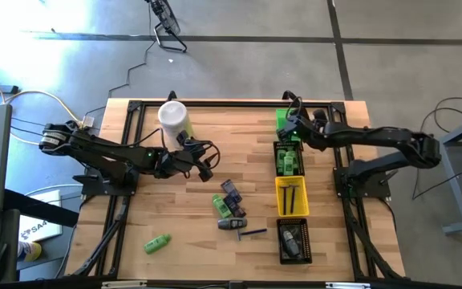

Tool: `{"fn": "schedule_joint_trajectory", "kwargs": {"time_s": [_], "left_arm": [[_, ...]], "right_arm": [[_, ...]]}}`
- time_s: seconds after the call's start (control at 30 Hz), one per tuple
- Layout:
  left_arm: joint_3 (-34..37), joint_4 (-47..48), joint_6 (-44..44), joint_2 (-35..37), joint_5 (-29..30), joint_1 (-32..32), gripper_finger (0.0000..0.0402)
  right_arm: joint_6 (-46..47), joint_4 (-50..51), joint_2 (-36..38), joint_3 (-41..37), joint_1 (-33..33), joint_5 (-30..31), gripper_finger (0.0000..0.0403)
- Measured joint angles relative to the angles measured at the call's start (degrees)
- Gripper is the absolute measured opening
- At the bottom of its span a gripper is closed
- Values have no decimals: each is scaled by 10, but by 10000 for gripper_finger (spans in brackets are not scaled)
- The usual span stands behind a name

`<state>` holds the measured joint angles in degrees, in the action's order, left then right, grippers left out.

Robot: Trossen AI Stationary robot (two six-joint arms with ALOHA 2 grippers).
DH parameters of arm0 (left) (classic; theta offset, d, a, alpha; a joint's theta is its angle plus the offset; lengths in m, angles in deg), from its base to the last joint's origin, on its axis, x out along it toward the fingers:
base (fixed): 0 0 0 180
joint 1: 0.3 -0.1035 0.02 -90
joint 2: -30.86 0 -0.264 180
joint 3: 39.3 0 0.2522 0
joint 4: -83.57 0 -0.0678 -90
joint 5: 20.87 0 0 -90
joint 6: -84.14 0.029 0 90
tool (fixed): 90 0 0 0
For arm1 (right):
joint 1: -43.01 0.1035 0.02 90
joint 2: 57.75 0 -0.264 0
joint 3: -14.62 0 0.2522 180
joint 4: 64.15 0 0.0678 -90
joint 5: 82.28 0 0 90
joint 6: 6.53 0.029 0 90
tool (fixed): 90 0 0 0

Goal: Pick & Place Travel size toiletries
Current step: Put the blue shave cream into the green basket, then put the blue razor into the yellow basket

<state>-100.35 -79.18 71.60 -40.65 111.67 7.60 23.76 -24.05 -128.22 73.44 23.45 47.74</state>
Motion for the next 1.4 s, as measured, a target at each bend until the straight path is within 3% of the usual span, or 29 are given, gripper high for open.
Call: {"fn": "schedule_joint_trajectory", "kwargs": {"time_s": [0.17, 0.4, 0.73, 0.87, 1.1, 1.4], "left_arm": [[0, 0, 0, 0, 0, 0, 235], [0, 1, 0, 0, -1, 0, 235], [0, 1, 0, 0, -1, 0, 235], [0, 1, 0, 0, -1, 0, 235], [0, 1, 0, 0, -1, 0, 235], [0, 1, 0, 0, -1, 0, 235]], "right_arm": [[-1, 0, -18, 0, -20, -37, 4], [-1, 0, -22, 0, -35, -40, 18], [-2, -8, -22, 0, -35, -15, 152], [-32, -43, -22, 0, -34, -14, 180], [-92, -115, -21, 0, -11, -34, 161], [-126, -185, -18, 0, 42, -180, 100]]}}
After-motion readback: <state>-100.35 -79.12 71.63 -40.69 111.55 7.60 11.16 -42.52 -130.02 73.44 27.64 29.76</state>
